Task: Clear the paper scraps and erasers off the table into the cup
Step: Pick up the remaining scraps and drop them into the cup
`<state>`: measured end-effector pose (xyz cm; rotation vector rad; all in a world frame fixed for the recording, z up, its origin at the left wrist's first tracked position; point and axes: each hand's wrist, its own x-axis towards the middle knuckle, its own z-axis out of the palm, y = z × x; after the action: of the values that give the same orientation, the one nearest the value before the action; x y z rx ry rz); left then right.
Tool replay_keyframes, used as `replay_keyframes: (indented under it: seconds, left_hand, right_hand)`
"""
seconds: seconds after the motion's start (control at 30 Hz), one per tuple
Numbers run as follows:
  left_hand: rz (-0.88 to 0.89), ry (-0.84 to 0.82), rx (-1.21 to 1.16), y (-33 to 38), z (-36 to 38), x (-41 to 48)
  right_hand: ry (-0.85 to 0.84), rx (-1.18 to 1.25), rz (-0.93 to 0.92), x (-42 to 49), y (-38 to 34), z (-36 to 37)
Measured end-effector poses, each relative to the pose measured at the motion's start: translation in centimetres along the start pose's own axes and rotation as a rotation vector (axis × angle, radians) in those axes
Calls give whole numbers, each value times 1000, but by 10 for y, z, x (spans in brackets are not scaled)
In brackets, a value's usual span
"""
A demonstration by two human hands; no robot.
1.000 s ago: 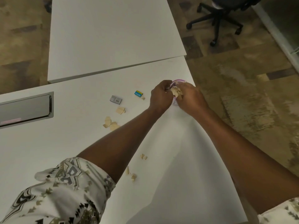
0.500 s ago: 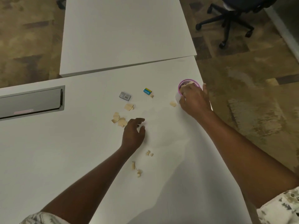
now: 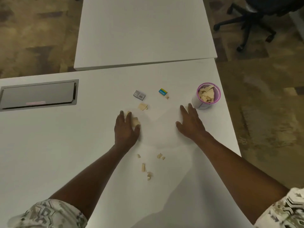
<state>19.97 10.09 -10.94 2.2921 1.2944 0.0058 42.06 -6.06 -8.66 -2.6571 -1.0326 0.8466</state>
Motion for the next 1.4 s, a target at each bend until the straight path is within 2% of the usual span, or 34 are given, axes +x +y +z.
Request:
replay_keyframes:
  seconds: [0.1, 0.2, 0.53, 0.7, 1.1, 1.4]
  left_hand:
    - [31, -60, -17, -3, 6, 7]
    - [115, -102, 62, 1, 10, 13]
    - [229, -208, 239, 38, -5, 43]
    - [304, -253, 309, 36, -6, 42]
    - [405, -280, 292, 19, 1, -45]
    - [466, -295, 147, -6, 7, -115]
  right_hand:
    - [-6, -2, 26, 6, -4, 16]
    - [13, -10, -13, 13, -14, 23]
    - [2, -80, -70, 52, -61, 3]
    - [57, -159, -119, 48, -66, 7]
    - [37, -258, -308, -46, -50, 59]
    - [-76, -200, -407, -115, -38, 83]
